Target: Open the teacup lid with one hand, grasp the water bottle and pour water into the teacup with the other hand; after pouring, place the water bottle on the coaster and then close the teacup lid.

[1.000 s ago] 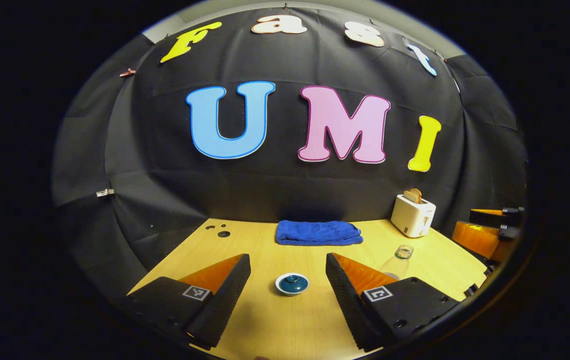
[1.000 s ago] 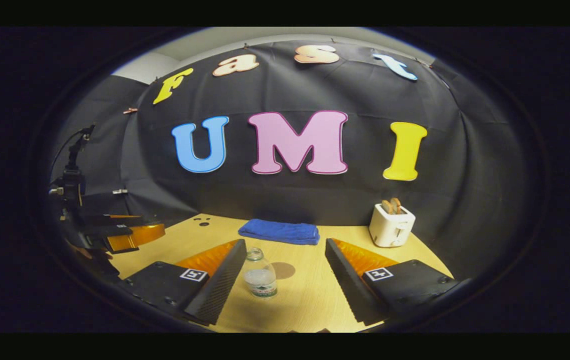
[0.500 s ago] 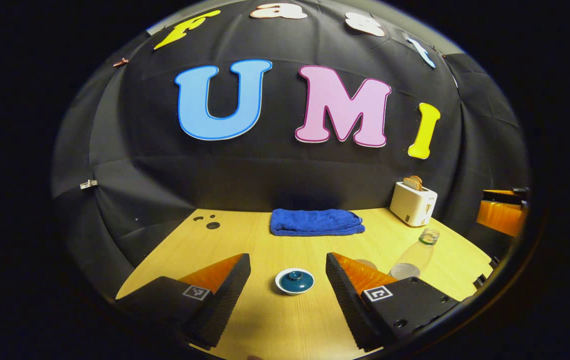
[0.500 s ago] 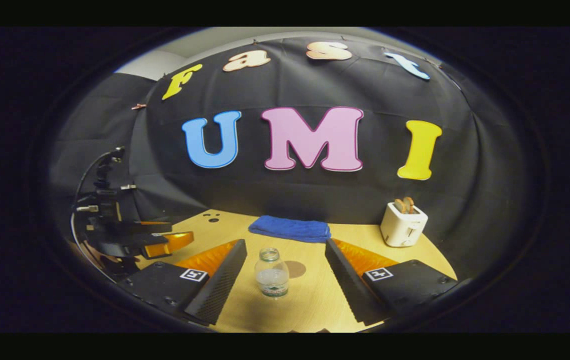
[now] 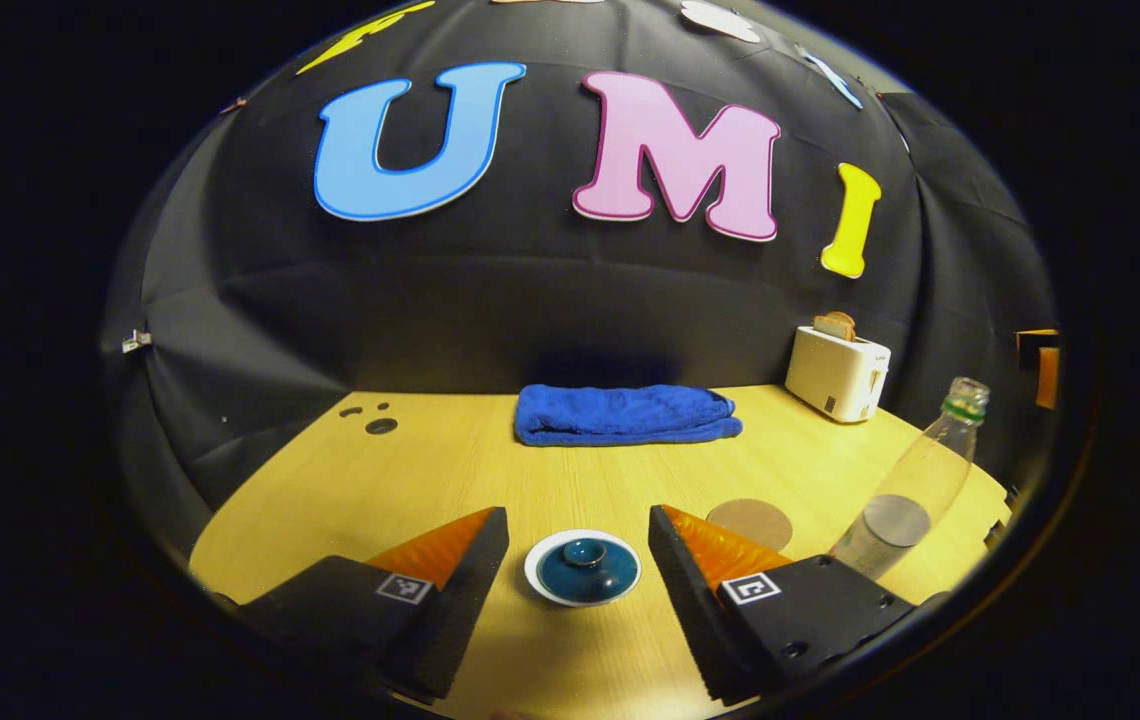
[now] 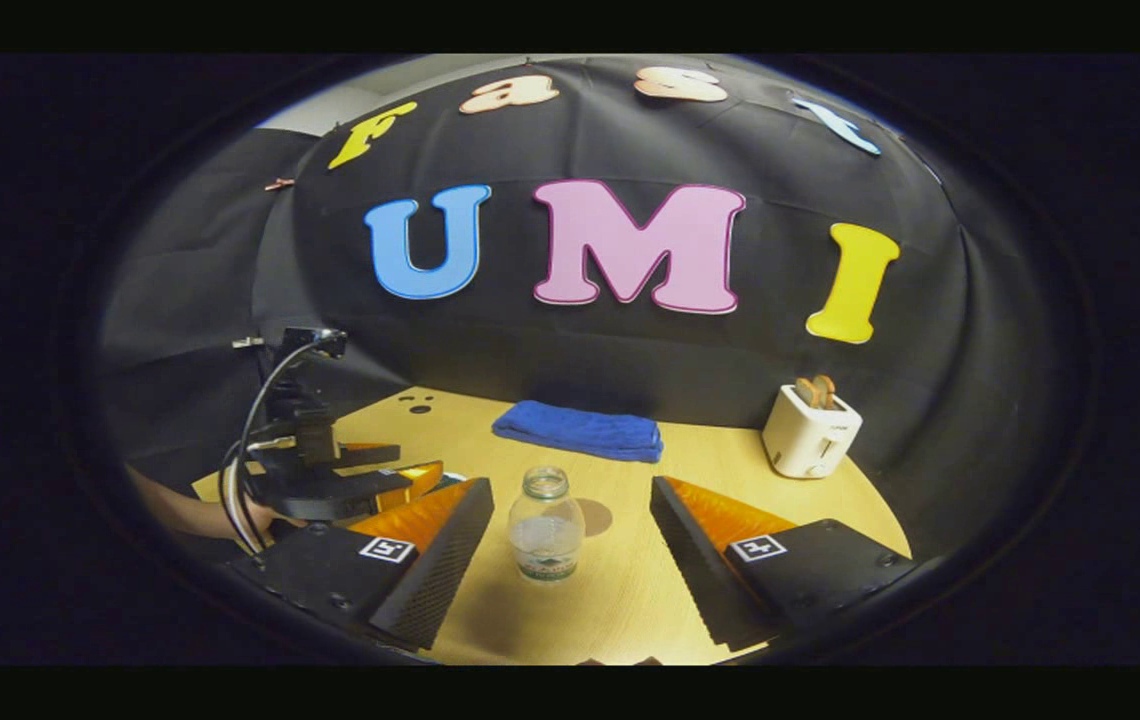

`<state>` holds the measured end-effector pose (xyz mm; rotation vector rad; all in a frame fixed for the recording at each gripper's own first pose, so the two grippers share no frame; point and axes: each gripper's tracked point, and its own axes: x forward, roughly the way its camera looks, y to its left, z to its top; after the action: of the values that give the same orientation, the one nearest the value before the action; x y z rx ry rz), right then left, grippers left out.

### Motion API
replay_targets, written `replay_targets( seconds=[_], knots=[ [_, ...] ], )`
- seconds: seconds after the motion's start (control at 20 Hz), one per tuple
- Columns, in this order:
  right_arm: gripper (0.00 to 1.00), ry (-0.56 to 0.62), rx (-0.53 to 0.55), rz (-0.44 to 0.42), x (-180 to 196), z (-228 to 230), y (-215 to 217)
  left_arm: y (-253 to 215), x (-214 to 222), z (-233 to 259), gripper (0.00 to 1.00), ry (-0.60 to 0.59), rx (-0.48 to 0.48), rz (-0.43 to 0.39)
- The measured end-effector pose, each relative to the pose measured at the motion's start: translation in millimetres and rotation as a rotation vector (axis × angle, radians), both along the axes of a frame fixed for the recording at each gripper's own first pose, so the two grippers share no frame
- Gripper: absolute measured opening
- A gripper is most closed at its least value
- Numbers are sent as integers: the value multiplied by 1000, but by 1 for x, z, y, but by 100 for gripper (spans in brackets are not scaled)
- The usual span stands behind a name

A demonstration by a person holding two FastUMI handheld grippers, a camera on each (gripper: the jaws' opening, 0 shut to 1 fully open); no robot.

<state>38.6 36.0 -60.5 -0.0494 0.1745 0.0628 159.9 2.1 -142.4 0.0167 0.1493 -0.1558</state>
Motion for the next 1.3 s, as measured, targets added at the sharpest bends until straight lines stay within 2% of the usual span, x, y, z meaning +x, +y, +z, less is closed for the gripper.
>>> replay_targets(
  seconds=[0.05,0.25,0.55,0.65,0.9,1.0,1.05,1.1,1.3],
  knots=[
    [98,10,-2,-8,-1,-4,-1,0,4,-7,84,3,-5,-6],
    [98,67,19,-28,-6,-28,-1,-2,16,-27,75,21,16,-39],
    [98,98,10,-34,-5,-46,5,-10,27,-40,72,30,55,-95],
    [98,106,16,-32,-5,-48,8,-12,32,-41,60,31,60,-113],
    [98,116,20,-29,-6,-54,13,-13,35,-39,55,28,86,-125],
    [98,114,17,-31,-5,-56,13,-11,34,-39,39,27,95,-120],
    [98,114,18,-32,-5,-55,13,-9,34,-40,34,31,94,-116],
    [98,112,22,-33,-5,-56,13,-9,33,-40,36,33,88,-116],
    [98,119,33,-45,-1,-61,11,-10,35,-37,31,19,87,-115]
  ],
)
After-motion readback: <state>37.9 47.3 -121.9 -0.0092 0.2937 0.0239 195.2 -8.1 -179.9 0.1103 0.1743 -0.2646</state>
